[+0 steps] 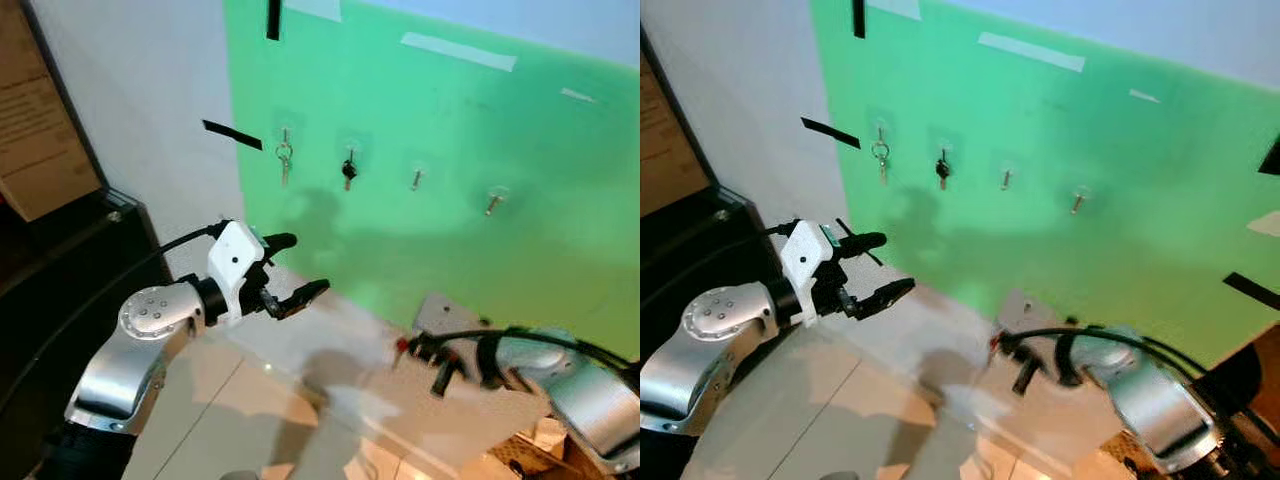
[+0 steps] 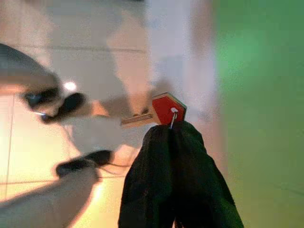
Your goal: Hang keys on a hook
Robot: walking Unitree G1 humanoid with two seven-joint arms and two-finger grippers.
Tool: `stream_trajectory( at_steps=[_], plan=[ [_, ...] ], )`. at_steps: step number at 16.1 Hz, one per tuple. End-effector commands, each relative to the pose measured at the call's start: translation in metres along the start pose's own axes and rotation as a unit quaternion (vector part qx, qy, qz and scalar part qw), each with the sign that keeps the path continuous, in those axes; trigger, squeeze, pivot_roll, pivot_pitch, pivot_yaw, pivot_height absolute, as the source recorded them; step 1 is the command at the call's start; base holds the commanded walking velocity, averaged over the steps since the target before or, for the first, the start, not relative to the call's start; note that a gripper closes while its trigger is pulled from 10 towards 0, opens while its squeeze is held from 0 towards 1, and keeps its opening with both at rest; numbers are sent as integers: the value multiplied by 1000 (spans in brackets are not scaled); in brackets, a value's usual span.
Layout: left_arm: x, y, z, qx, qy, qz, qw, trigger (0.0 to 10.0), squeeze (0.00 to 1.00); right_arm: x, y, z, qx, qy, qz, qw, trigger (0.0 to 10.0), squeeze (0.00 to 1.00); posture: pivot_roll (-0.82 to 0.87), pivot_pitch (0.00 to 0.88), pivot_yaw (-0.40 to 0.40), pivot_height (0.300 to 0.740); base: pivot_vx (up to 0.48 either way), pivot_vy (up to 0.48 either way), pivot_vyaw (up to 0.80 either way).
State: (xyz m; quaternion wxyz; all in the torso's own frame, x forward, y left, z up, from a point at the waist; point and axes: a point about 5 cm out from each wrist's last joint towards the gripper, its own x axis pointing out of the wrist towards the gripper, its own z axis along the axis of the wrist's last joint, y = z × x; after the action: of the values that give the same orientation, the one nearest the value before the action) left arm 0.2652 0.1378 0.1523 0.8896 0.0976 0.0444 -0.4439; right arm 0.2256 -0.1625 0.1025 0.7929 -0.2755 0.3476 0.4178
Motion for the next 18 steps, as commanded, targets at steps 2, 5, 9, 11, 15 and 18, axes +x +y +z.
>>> stream_trajectory(
  at_steps=[2,5,9,11,15,18],
  plan=[
    [0,-2,3,5,-3,-7,1000,10000,0,-2,-2,6,34,-43,-2,998,10000,0,40,0,-79,740,0,0,0],
    [0,-2,3,7,-1,-6,1000,10000,0,1,-6,-6,16,8,-15,1000,10000,0,42,0,-78,740,0,0,0],
    [1,0,4,9,-2,-5,1000,10000,0,2,-15,-1,48,-17,-53,997,10000,0,39,0,-75,740,0,0,0],
    [2,0,4,9,-1,-7,1000,10000,0,0,-24,8,67,-25,-105,992,10000,0,32,0,-67,740,0,0,0],
    [1,-1,4,9,-1,-10,1000,10000,0,9,-26,10,119,-58,-138,982,10000,0,35,0,-68,740,0,0,0],
    [1,-2,3,3,2,-15,1000,10000,0,9,-26,15,138,-94,-120,979,10000,0,36,0,-68,740,0,0,0]
  ],
)
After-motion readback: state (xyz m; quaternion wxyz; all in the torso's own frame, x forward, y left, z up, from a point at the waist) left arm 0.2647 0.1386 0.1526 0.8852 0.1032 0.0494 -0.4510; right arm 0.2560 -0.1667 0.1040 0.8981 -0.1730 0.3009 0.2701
